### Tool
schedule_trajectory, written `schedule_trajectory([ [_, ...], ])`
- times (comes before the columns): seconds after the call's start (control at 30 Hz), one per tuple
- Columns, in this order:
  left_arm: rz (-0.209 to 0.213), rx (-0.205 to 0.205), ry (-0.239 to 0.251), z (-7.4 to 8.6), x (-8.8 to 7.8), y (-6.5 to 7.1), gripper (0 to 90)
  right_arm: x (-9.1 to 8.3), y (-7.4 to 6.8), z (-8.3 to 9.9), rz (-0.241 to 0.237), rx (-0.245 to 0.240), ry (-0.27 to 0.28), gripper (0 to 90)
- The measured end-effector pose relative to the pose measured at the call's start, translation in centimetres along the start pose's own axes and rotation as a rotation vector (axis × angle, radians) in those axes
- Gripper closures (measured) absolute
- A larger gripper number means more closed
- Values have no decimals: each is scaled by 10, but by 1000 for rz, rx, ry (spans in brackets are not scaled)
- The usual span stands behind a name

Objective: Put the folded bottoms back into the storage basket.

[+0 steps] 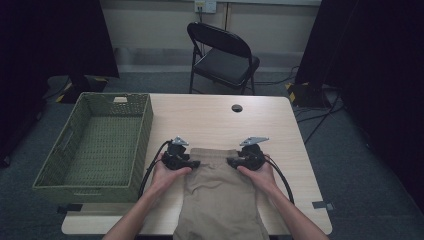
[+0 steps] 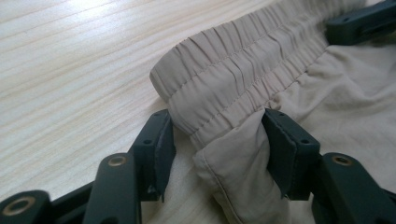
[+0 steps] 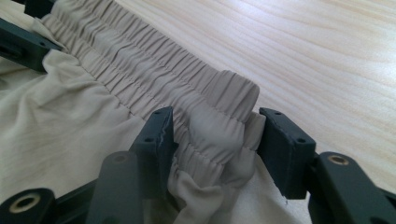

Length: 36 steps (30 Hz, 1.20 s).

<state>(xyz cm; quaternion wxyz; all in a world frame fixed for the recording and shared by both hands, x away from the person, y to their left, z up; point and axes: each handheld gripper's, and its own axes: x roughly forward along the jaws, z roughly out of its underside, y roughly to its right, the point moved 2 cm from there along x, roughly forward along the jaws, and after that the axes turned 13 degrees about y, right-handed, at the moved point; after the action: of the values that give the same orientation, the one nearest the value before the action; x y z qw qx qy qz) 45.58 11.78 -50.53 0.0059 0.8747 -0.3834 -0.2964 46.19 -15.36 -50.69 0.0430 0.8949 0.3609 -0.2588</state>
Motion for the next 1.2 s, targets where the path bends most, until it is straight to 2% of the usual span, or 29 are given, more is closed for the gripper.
schedule_trajectory([
  [0.07, 30, -63, 44, -2, -2, -6, 427, 1, -1, 0, 2, -6, 3, 483],
  [0.13, 41, -97, 83, -5, -4, -8, 406, 2, -1, 0, -4, -1, 3, 487],
  [0.2, 45, -96, 100, -7, -5, -10, 386, 3, 0, 1, -10, -1, 5, 489],
  [0.3, 24, -124, 112, -7, -4, -14, 385, 4, -1, 1, -14, -3, 10, 491],
  [0.37, 14, -112, 82, -3, 0, -14, 376, 4, -3, 0, -15, -12, 12, 492],
  [0.43, 17, -111, 78, -2, 1, -13, 391, 4, -3, 0, -14, -17, 11, 490],
  [0.57, -9, -20, 29, 0, 3, -6, 405, 4, -2, 0, -18, -5, 11, 485],
  [0.77, -37, 60, -3, 1, 3, 2, 443, 1, -3, 1, -6, -16, 2, 458],
  [0.93, -40, 62, 2, 3, 2, 4, 516, 0, -4, 3, 2, 0, -1, 462],
  [0.97, -35, 44, 7, 3, 2, 4, 516, 0, -4, 3, 3, 4, -1, 472],
  [1.1, -10, 11, 17, 1, -1, 3, 589, -1, -7, 1, 1, -8, 9, 601],
  [1.2, 3, 9, 37, -2, -3, 5, 618, -2, -6, -2, -4, 4, 17, 670],
])
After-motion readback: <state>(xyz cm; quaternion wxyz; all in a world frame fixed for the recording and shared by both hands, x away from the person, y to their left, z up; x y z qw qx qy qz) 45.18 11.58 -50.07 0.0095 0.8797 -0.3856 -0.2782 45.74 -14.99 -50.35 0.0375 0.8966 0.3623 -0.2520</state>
